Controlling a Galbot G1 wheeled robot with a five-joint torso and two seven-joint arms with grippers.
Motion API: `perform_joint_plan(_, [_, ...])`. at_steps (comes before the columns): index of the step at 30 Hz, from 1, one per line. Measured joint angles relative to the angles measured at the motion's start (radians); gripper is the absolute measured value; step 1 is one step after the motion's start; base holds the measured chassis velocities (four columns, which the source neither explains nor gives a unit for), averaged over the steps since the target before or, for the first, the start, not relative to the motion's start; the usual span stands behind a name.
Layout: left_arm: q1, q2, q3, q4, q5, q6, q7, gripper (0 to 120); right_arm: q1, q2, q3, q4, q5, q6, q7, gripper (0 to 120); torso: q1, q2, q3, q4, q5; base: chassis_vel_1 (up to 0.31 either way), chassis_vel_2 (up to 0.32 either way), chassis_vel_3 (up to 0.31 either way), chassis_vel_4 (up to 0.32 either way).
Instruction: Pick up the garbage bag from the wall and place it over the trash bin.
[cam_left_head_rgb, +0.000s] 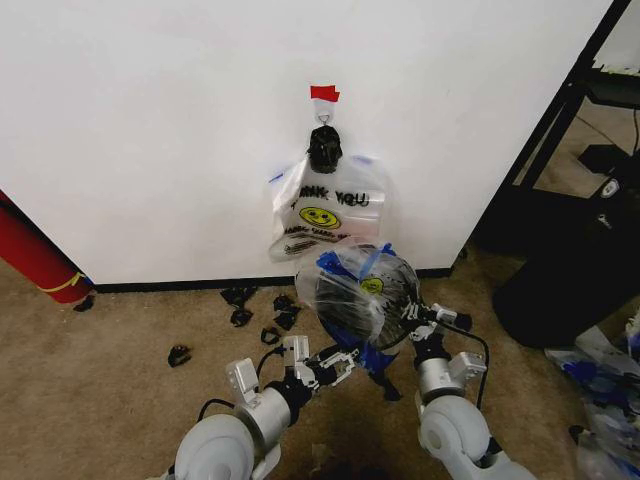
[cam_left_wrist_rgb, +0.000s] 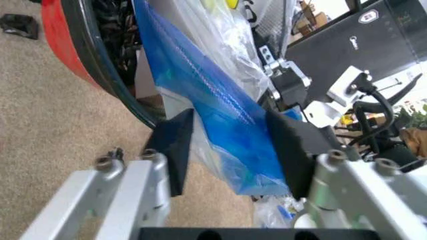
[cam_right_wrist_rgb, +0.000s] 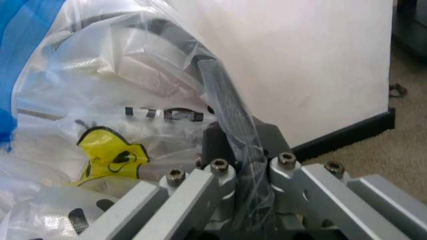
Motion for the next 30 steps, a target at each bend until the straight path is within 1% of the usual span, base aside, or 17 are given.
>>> perform_joint_plan(7, [0.01,0.0,0.003,0.005,0.039,0.0,0.01,10,-0.002,0.0,0.004,0.007,0.008,0.0,0.002,0,0.0,0.0,0.0,-0.0001,0.0,0.0,0.0,0.0,0.0])
perform_joint_plan(8, [0.01,0.0,0.003,0.005,0.039,0.0,0.01,10,-0.002,0.0,0.004,0.007,0.008,0.0,0.002,0,0.0,0.0,0.0,-0.0001,0.0,0.0,0.0,0.0,0.0])
perform_joint_plan(9, [0.014,0.001,0.002,0.007,0.051,0.0,0.01,7,-0.003,-0.001,0.004,0.011,0.011,-0.001,0.003,0,0.0,0.0,0.0,0.0,0.0,0.0,0.0,0.0,0.0])
perform_joint_plan(10, [0.02,0.004,0.0,0.01,0.066,-0.001,0.013,1,-0.004,-0.001,0.005,0.015,0.015,-0.002,0.004,0,0.0,0.0,0.0,0.0,0.0,0.0,0.0,0.0,0.0])
perform_joint_plan(11, [0.028,0.007,-0.002,0.012,0.081,-0.003,0.018,0,-0.004,-0.002,0.007,0.018,0.024,-0.004,0.008,0,0.0,0.0,0.0,0.0,0.0,0.0,0.0,0.0,0.0])
perform_joint_plan(14, [0.047,0.016,-0.012,0.018,0.129,-0.008,0.038,0,-0.001,-0.003,0.012,0.031,0.074,-0.023,0.029,0,0.0,0.0,0.0,0.0,0.0,0.0,0.0,0.0,0.0])
perform_joint_plan(15, [0.047,0.016,-0.012,0.018,0.129,-0.008,0.038,0,-0.001,-0.003,0.012,0.031,0.074,-0.023,0.029,0,0.0,0.0,0.0,0.0,0.0,0.0,0.0,0.0,0.0])
perform_joint_plan(21, [0.068,0.033,-0.018,0.076,0.317,-0.017,0.077,0,0.001,-0.011,0.033,0.077,0.253,-0.093,0.091,0,0.0,0.0,0.0,0.0001,0.0,0.0,0.0,0.0,0.0])
perform_joint_plan(22, [0.069,0.034,-0.018,0.087,0.342,-0.017,0.078,0,-0.001,-0.013,0.035,0.085,0.272,-0.104,0.095,0,0.0,0.0,0.0,0.0,-0.0001,0.0,0.0,0.0,0.0])
perform_joint_plan(24, [0.069,0.034,-0.018,0.093,0.358,-0.017,0.078,0,-0.003,-0.015,0.037,0.091,0.285,-0.111,0.098,0,0.0,0.0,0.0,0.0,0.0,0.0,0.0,0.0,0.0])
perform_joint_plan(25, [0.069,0.035,-0.018,0.116,0.412,-0.014,0.078,0,-0.009,-0.019,0.042,0.105,0.314,-0.126,0.103,0,0.0,0.0,0.0,0.0,0.0,0.0,0.0,0.0,0.0])
perform_joint_plan(29, [0.062,0.04,-0.017,0.167,0.541,-0.009,0.084,0,-0.018,-0.027,0.055,0.138,0.373,-0.167,0.112,0,0.0,0.0,0.0,0.0001,-0.0001,0.0,0.0,0.0,0.0])
perform_joint_plan(30, [0.059,0.04,-0.016,0.173,0.555,-0.009,0.085,0,-0.019,-0.029,0.056,0.143,0.379,-0.174,0.112,0,0.0,0.0,0.0,0.0001,-0.0001,0.0,0.0,0.0,0.0])
